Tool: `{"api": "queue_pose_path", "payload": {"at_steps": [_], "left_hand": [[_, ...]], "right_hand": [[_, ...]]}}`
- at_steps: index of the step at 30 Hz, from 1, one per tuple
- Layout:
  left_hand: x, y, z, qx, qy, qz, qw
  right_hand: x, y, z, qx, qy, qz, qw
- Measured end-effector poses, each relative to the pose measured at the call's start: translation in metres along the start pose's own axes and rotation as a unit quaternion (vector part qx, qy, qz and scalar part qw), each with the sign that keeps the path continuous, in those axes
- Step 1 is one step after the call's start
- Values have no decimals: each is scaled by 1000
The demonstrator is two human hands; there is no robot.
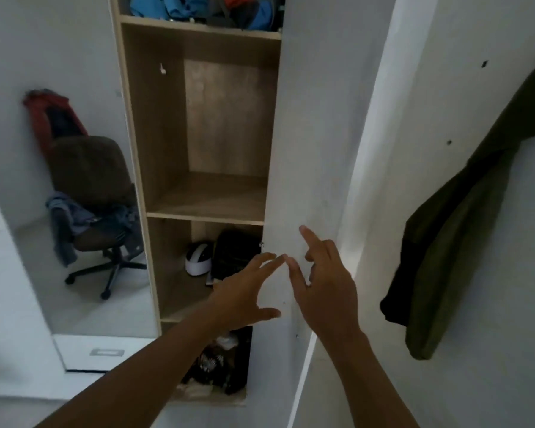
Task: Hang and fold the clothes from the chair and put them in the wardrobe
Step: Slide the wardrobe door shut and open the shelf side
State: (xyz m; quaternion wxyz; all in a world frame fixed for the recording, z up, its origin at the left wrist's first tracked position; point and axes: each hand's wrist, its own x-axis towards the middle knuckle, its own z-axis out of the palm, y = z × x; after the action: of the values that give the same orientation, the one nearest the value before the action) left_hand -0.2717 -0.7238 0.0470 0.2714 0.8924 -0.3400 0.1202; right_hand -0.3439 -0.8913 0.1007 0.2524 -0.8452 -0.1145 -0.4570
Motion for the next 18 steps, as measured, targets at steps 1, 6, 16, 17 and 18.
{"api": "queue_pose_path", "payload": {"at_steps": [1, 6, 16, 17, 18], "left_hand": [[-16, -15, -7, 11, -2, -24, 1000], [-122, -82, -50, 44, -2, -205, 978], [-404, -190, -162, 94, 47, -511, 853], [-434, -197, -175, 96, 58, -533, 839], [-462, -204, -188, 99, 68, -553, 825]], "right_hand": [[-6, -8, 16, 20, -43, 12, 999], [-37, -51, 109, 73, -316, 54, 944], [-119, -289, 293, 154, -528, -70, 833], [-127, -318, 307, 161, -536, -92, 823], [-135, -347, 320, 170, -544, -114, 814]]}}
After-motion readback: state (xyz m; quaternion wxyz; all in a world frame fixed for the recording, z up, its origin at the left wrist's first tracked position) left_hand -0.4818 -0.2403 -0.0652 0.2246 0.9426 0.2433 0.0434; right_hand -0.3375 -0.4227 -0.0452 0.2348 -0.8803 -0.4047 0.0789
